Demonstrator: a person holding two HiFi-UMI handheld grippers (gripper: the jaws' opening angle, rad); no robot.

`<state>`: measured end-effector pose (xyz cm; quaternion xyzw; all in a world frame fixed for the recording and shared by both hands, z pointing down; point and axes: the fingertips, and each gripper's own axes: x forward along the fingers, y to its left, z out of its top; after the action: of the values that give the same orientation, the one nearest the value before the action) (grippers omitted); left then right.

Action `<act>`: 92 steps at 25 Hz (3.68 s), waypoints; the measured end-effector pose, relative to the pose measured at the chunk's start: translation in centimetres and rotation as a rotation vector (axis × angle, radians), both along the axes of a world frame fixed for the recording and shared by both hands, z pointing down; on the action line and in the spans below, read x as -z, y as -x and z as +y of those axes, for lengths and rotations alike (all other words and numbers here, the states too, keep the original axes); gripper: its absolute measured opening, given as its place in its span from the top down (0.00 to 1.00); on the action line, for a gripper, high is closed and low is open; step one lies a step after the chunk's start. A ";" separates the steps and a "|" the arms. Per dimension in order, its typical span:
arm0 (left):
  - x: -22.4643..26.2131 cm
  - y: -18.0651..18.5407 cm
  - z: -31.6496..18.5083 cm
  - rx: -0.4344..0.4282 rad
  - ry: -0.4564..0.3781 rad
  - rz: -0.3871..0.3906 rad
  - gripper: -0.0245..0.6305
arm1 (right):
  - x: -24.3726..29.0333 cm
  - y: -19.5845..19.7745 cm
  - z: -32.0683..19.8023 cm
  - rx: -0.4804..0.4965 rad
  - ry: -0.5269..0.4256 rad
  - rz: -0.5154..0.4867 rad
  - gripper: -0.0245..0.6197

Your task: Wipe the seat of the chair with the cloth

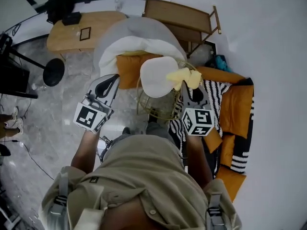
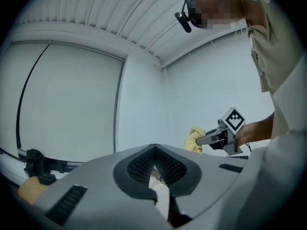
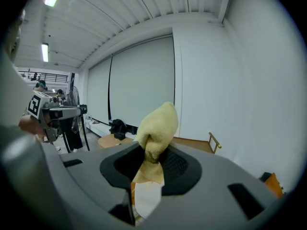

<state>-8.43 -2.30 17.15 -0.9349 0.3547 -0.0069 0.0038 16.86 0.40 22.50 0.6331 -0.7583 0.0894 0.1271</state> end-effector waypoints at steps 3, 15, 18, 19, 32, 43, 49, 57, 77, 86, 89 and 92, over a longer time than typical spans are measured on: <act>-1.4 -0.2 -1.9 0.046 0.032 -0.009 0.94 | -2.1 -0.4 -3.7 0.042 0.033 0.007 0.79; -12.4 -0.1 -5.7 0.177 0.259 -0.085 0.94 | -17.8 -0.5 -15.8 0.143 0.212 0.101 0.78; -15.7 0.1 -5.2 0.199 0.326 -0.106 0.94 | -22.6 -0.3 -17.5 0.155 0.252 0.150 0.78; -16.6 0.3 -5.4 0.210 0.335 -0.106 0.94 | -24.2 0.0 -18.4 0.161 0.257 0.172 0.78; -23.1 1.7 -8.4 0.292 0.390 -0.052 0.94 | -41.2 14.6 -21.1 0.499 0.413 0.393 0.78; -25.1 -0.1 -8.4 0.249 0.430 -0.081 0.94 | -41.9 -2.4 -21.7 0.222 0.450 0.377 0.79; -25.3 -0.6 -8.9 0.230 0.423 -0.076 0.94 | -41.0 -13.1 -20.9 -0.018 0.494 0.403 0.79; -25.1 -0.1 -8.0 0.243 0.422 -0.084 0.94 | -42.1 -6.6 -20.8 0.025 0.497 0.331 0.80; -26.0 0.1 -7.6 0.264 0.429 -0.080 0.94 | -46.3 -1.1 -19.9 0.158 0.603 0.257 0.80; -26.0 -1.6 -7.9 0.230 0.427 -0.084 0.94 | -43.9 -14.8 -20.1 -0.115 0.578 0.291 0.80; -25.8 -1.7 -7.9 0.232 0.422 -0.086 0.94 | -44.2 -13.4 -20.1 -0.101 0.572 0.275 0.80; -25.9 -0.9 -7.8 0.244 0.421 -0.087 0.94 | -44.8 -10.3 -20.1 -0.072 0.584 0.255 0.80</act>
<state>-7.48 -10.10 43.05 -0.8641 0.4553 -0.1213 -0.1767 27.14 -19.66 67.29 0.6024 -0.6557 0.2277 0.3942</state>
